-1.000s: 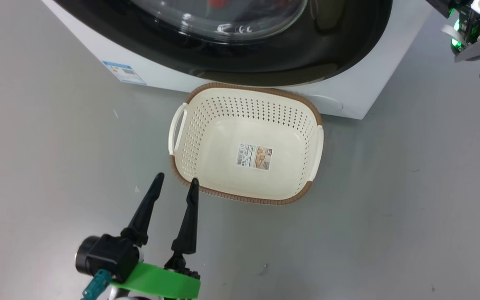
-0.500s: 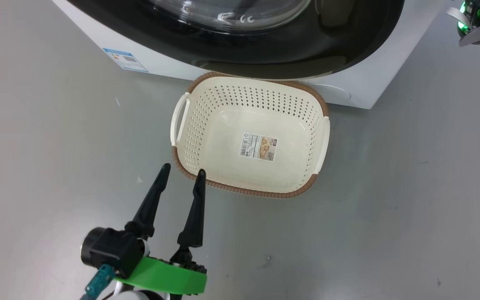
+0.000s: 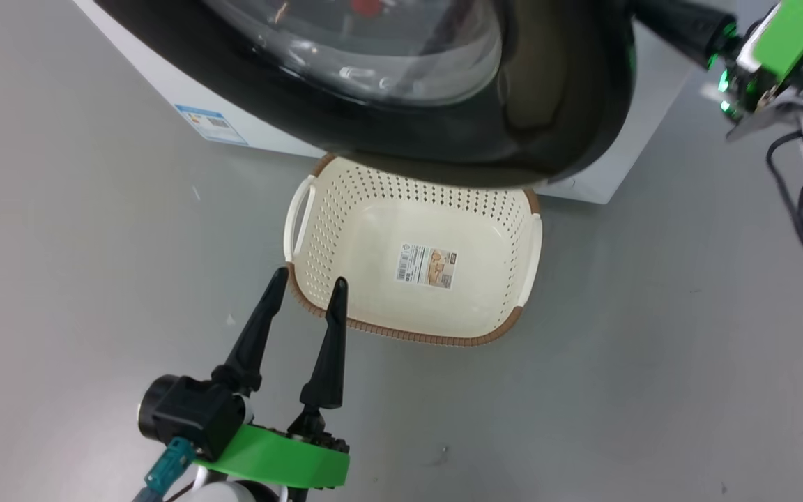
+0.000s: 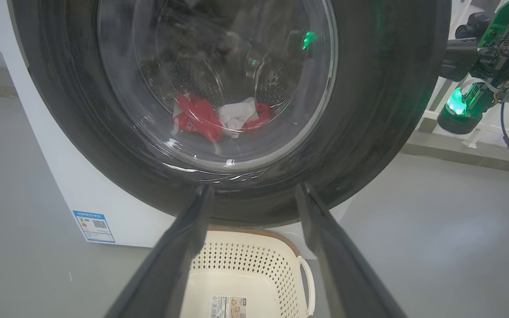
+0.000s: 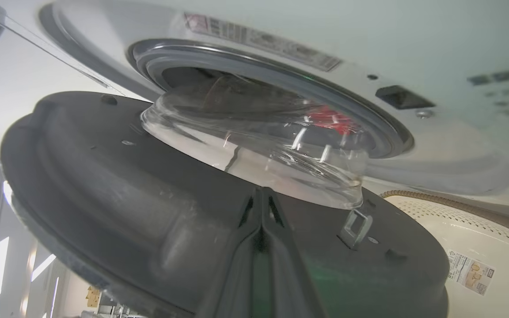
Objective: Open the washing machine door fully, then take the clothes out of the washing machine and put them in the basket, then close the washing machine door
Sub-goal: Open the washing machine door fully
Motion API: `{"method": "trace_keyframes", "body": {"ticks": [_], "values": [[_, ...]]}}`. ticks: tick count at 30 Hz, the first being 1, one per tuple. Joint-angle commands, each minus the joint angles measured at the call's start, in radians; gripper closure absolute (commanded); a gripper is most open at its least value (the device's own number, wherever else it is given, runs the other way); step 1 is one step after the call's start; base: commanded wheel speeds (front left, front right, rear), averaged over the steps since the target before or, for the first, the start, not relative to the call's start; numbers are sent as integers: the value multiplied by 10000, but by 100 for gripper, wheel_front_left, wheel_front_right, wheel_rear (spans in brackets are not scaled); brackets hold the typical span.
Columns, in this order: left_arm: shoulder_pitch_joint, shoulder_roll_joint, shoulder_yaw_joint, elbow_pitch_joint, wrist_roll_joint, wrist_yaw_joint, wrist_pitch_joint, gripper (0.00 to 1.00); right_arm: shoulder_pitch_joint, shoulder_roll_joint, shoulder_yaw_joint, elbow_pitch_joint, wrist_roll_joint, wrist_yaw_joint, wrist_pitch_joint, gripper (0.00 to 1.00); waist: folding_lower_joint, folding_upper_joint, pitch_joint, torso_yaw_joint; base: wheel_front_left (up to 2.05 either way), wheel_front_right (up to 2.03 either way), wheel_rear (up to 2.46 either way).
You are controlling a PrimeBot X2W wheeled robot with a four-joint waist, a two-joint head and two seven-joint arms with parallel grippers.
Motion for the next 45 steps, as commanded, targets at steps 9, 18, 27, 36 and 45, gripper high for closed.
{"method": "trace_keyframes", "body": {"ticks": [9, 18, 27, 36, 45], "values": [[492, 114, 295, -126, 65, 1, -92, 0, 1474, 504, 271, -1060, -105, 69, 484, 100, 0, 0, -997, 103, 0, 0, 0], [1110, 114, 347, -49, 221, -157, -92, 0, 2569, 882, 513, -1660, -181, 69, 716, 100, 0, 0, -1756, 328, 0, 0, 0], [1591, 114, 486, -51, 239, -163, -92, 0, 3518, 1393, 876, -2091, -278, 69, 956, 100, 0, 0, -2376, 782, 0, 0, 0], [1936, 114, 661, -2, 223, -121, -92, 0, 4365, 1784, 1133, -2533, -340, 69, 1078, 100, 0, 0, -2861, 1461, 0, 0, 0], [2213, 114, 898, 164, 278, -72, -92, 0, 4839, 2187, 1344, -2734, -377, 69, 1088, 100, 0, 0, -3225, 2133, 0, 0, 0]]}}
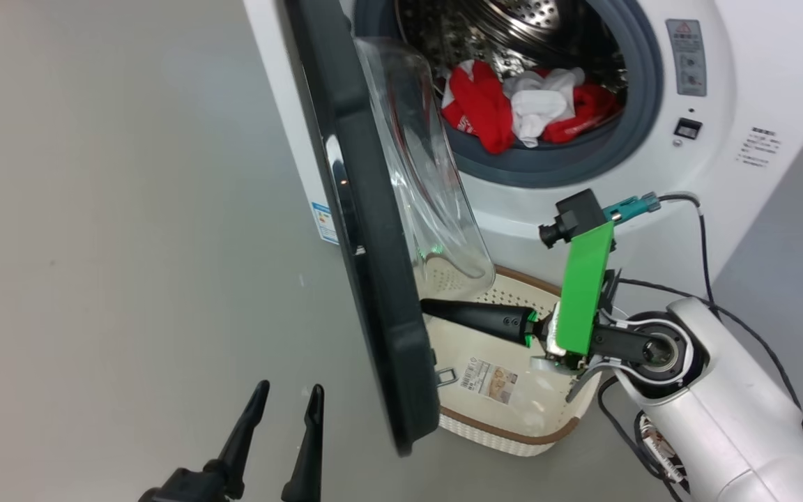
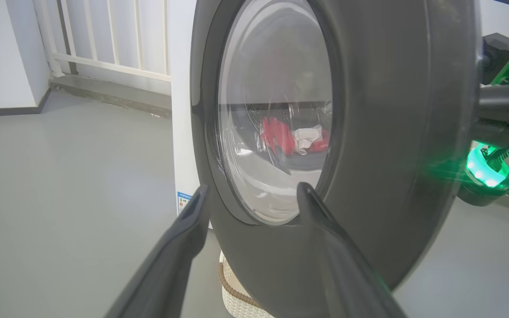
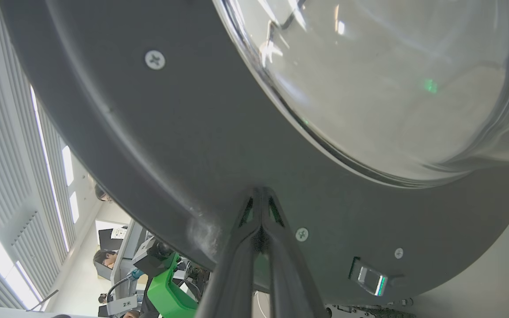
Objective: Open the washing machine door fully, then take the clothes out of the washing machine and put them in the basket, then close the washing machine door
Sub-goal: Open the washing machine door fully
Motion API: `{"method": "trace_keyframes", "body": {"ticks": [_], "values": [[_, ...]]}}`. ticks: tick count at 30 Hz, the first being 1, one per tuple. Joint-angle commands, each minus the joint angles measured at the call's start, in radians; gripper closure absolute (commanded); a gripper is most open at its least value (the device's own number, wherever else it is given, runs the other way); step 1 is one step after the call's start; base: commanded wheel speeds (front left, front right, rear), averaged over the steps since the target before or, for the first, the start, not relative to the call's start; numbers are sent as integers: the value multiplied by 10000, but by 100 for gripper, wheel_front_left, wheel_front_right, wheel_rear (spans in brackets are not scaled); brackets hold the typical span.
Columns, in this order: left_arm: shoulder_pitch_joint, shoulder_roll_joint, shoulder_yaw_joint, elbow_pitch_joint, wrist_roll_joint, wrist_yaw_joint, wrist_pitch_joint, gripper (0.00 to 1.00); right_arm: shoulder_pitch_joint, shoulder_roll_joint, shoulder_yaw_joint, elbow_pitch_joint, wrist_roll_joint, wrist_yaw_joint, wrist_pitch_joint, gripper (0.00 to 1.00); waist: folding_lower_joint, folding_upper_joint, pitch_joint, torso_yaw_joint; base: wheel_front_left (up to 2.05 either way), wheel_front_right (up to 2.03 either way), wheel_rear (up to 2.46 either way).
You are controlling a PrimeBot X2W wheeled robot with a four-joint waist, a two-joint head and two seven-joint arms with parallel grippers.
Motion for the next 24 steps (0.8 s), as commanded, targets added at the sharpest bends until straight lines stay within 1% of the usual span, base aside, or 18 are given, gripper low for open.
{"method": "trace_keyframes", "body": {"ticks": [1, 6, 14, 24], "values": [[-105, 79, 399, -167, 107, 37, -92, 0, 75, 351, 179, -359, -76, 71, 60, 100, 0, 0, -204, 341, 0, 0, 0], [-99, 79, 570, -87, 96, 184, -92, 0, 179, 512, 313, -360, -125, 71, 22, 100, 0, 0, -254, 591, 0, 0, 0], [-57, 79, 866, -86, 175, 244, -92, 0, 83, 721, 569, -276, -125, 71, -36, 100, 0, 0, -207, 667, 0, 0, 0], [2, 79, 991, -119, 207, 243, -92, 0, 119, 817, 668, -262, -66, 71, -181, 100, 0, 0, -249, 664, 0, 0, 0]]}}
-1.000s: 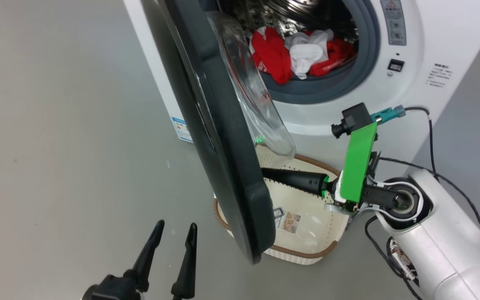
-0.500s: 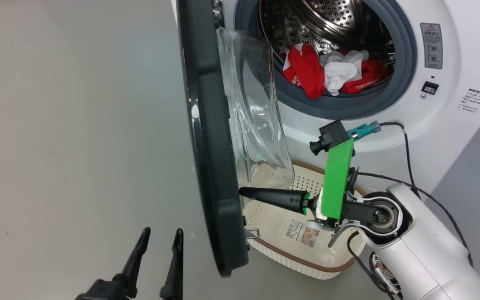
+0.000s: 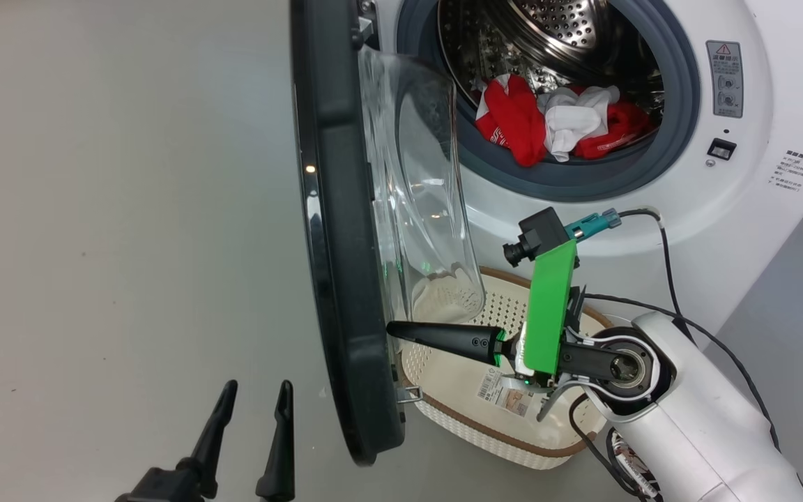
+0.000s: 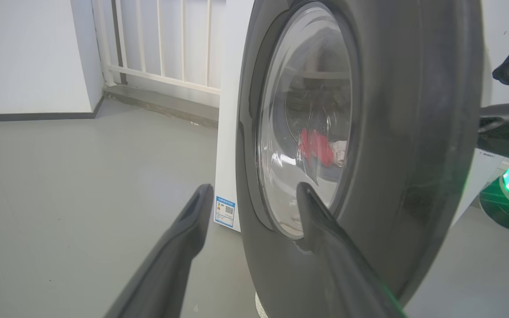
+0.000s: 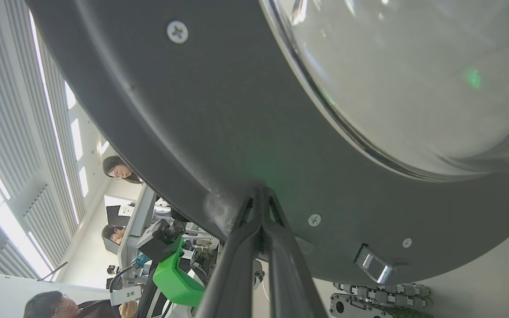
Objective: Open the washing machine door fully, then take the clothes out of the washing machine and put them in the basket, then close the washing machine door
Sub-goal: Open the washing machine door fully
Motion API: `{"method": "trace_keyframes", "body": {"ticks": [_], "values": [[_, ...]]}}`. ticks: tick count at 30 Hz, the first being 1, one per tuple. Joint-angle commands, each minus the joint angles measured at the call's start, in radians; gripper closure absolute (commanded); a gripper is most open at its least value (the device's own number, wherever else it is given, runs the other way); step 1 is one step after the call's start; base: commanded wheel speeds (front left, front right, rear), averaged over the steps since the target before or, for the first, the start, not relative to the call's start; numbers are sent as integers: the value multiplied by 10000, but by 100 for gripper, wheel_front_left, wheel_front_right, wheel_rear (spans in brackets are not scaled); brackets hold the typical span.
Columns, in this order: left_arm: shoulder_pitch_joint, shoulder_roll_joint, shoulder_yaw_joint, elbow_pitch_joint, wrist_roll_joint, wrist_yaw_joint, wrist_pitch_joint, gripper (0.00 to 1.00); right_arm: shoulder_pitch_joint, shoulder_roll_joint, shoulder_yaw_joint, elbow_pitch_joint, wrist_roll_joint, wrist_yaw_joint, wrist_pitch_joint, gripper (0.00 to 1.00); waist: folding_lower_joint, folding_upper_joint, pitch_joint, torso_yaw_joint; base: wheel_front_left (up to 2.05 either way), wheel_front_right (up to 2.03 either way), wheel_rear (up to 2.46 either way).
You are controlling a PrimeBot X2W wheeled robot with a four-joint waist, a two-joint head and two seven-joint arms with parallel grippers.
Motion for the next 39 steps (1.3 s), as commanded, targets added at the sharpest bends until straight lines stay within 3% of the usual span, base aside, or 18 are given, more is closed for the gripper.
{"method": "trace_keyframes", "body": {"ticks": [1, 2, 4, 6, 7, 39], "values": [[-37, 74, 366, -249, 113, 57, -92, 0, -4, 312, 122, -273, -6, 71, -117, 100, -1, 0, -12, -9, 0, 0, 0], [-36, 74, 371, -240, 114, 55, -92, 0, 15, 316, 86, -270, -16, 71, -186, 100, -1, 0, -24, -17, 0, 0, 0], [-41, 74, 377, -210, 111, 47, -92, 0, 57, 306, 36, -294, -106, 71, -318, 62, -1, 0, -50, -35, 0, 0, 0], [-59, 74, 375, -178, 101, 4, -92, 0, 151, 231, -3, -304, -244, 71, -488, 3, -1, 0, -88, -58, 0, 0, 0], [-68, 74, 373, -163, 101, -13, -92, 0, 212, 181, -22, -299, -313, 71, -589, 0, -1, 0, -108, -70, 0, 0, 0], [-186, 74, 1343, 257, 307, -351, -92, 0, 2899, -2267, -216, 694, -1356, 71, -5275, 0, -1, 0, -215, -1221, 0, 0, 0]]}}
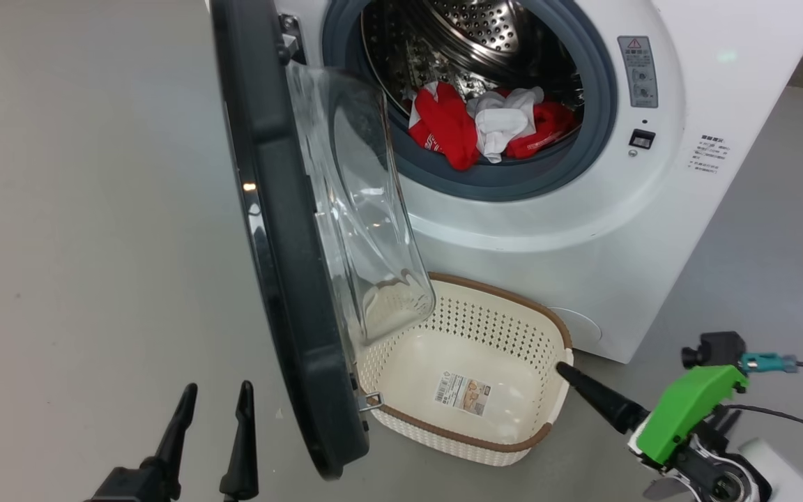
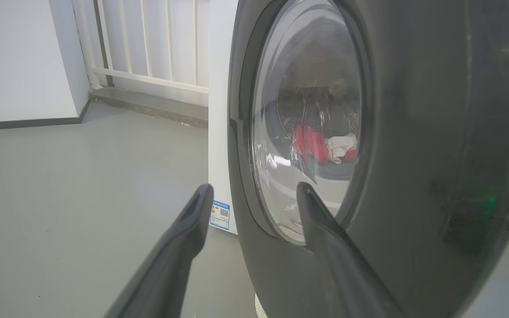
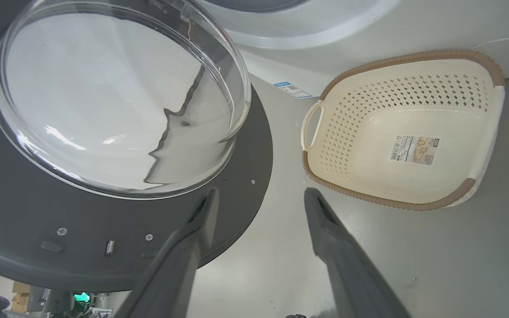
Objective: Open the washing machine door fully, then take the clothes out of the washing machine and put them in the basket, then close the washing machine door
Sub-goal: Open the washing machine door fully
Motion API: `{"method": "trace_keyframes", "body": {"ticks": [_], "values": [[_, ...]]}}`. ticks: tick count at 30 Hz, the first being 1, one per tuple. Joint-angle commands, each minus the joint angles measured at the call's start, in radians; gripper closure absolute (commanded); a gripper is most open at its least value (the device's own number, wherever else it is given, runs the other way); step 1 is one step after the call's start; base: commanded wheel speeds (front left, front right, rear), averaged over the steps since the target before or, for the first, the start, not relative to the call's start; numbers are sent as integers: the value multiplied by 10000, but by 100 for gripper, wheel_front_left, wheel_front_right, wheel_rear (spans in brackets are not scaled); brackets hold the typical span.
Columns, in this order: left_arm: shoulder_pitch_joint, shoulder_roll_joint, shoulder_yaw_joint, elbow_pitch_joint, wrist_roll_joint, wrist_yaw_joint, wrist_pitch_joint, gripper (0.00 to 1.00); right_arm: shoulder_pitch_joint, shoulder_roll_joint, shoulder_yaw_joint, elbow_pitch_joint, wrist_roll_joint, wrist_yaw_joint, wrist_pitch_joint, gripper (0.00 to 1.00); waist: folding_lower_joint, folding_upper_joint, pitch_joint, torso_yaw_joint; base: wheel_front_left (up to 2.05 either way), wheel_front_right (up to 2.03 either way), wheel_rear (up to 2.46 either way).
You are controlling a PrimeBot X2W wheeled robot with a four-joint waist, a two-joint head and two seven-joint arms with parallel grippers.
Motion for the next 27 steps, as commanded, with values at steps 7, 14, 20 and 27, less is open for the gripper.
{"method": "trace_keyframes", "body": {"ticks": [7, 14, 20, 27], "values": [[-130, 77, 456, -173, 35, -64, -92, 0, 301, -773, 570, -50, -911, 69, -1629, 0, 0, -1, 1, -122, 0, 0, 0], [-88, 77, 483, -136, 48, -60, -92, 0, 357, -1139, 1344, -54, -1566, 69, -3187, 0, 0, -1, -68, -132, 0, 0, 0], [-21, 77, 548, -111, 77, -71, -92, 0, 168, -1392, 2255, 92, -2352, 69, -4618, 0, 0, -1, -114, -149, 0, 0, 0], [14, 77, 553, -90, 101, -76, -92, 0, -149, -1377, 2640, 363, -3066, 69, -5285, 0, 0, -1, -123, -151, 0, 0, 0]]}}
